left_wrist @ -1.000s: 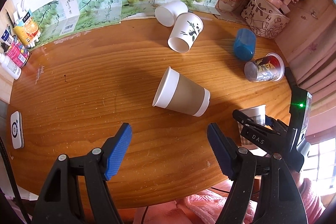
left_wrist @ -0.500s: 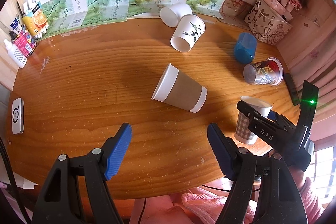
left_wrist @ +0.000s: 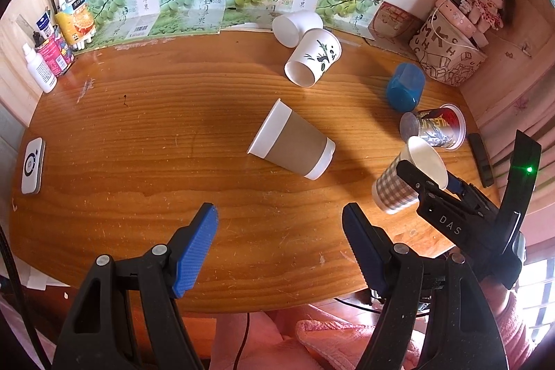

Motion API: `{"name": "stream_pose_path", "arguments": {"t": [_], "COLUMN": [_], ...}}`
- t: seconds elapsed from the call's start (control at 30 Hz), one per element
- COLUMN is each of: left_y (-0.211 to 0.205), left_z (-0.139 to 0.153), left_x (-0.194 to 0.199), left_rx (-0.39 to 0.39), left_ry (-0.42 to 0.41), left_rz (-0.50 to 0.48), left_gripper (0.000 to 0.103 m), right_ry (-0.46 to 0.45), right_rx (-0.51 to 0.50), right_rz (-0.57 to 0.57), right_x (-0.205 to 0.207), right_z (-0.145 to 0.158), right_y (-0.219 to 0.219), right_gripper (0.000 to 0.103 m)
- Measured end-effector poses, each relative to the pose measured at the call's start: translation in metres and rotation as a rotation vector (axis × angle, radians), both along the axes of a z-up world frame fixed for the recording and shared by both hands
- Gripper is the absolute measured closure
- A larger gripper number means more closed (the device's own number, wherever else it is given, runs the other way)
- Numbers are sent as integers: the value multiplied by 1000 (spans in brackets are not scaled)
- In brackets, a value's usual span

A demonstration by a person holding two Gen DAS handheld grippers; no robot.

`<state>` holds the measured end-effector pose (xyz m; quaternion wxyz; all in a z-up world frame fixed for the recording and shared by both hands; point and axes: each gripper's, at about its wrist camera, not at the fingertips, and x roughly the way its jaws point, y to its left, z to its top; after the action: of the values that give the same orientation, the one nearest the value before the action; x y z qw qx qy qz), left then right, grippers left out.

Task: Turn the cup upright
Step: 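Rotate the grey-checked cup with the right gripper so its rim faces up, then lower the cup upright onto the desk and open the right gripper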

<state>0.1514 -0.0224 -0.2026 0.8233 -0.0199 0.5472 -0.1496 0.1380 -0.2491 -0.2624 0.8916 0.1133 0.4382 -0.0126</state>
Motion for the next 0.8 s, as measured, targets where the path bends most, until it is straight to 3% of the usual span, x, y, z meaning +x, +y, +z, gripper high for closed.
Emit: {"name": "stream_pose_path", "arguments": {"t": [0.4, 0.53, 0.8], "left_y": [0, -1, -5], "left_z": [2, 2, 0], "left_x": [-25, -34, -50], "left_rx": [5, 8, 21], "left_ry": [-10, -15, -15], "left_rz": [83, 103, 132], "left_gripper": [25, 26, 25], "right_ry": [20, 10, -26], "right_rx": [15, 32, 39], "right_rz": [113, 154, 191], "right_x": [-7, -14, -31], "right_z": [-5, -5, 2], "right_y": [3, 4, 3], "right_gripper": [31, 22, 21]}}
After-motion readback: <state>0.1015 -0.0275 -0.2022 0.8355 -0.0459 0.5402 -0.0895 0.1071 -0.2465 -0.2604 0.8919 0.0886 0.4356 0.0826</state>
